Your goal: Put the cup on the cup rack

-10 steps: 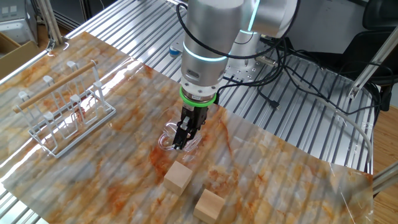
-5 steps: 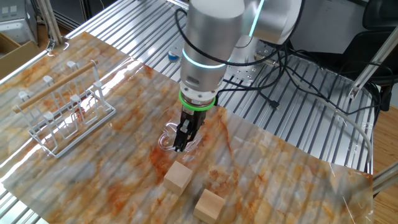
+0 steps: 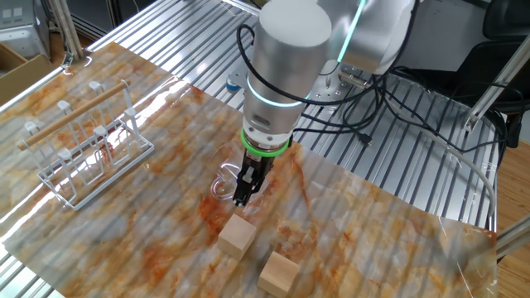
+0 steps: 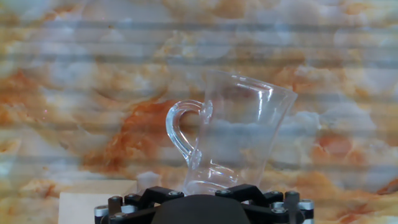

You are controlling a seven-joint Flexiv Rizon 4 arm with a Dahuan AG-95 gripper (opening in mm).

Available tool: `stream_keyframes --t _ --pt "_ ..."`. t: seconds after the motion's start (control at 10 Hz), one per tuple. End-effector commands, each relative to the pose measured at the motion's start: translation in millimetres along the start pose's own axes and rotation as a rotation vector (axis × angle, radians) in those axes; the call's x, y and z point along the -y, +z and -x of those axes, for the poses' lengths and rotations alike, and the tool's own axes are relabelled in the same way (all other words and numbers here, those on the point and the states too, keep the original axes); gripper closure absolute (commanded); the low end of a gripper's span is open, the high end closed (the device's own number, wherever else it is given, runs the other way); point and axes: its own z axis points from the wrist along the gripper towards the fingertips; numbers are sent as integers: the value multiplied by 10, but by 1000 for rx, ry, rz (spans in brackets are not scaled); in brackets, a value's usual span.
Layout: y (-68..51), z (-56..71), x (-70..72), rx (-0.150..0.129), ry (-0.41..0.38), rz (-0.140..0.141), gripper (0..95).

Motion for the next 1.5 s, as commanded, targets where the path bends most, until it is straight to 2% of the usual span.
stream_keyframes --t 0.1,0.3,0.4,0.5,0.9,1.0,1.1,1.2,1.3,1.4,1.5 --pt "-4 1 -24 12 -3 -6 0" --pt "-1 0 -23 21 -9 -14 0" --pt "-19 -7 -18 20 -20 -36 0" --pt "-53 -11 -17 17 -22 -43 0" --pt "-26 -57 31 29 -53 -58 0" --pt "-8 -80 57 20 -53 -54 0" --pt "-10 -80 57 12 -64 -56 190" --pt "-14 -78 54 11 -84 -56 190" --pt "-15 -78 54 13 -101 -58 380" --pt "-15 -78 54 10 -112 -60 380" --pt "-15 -78 54 5 -126 -65 760"
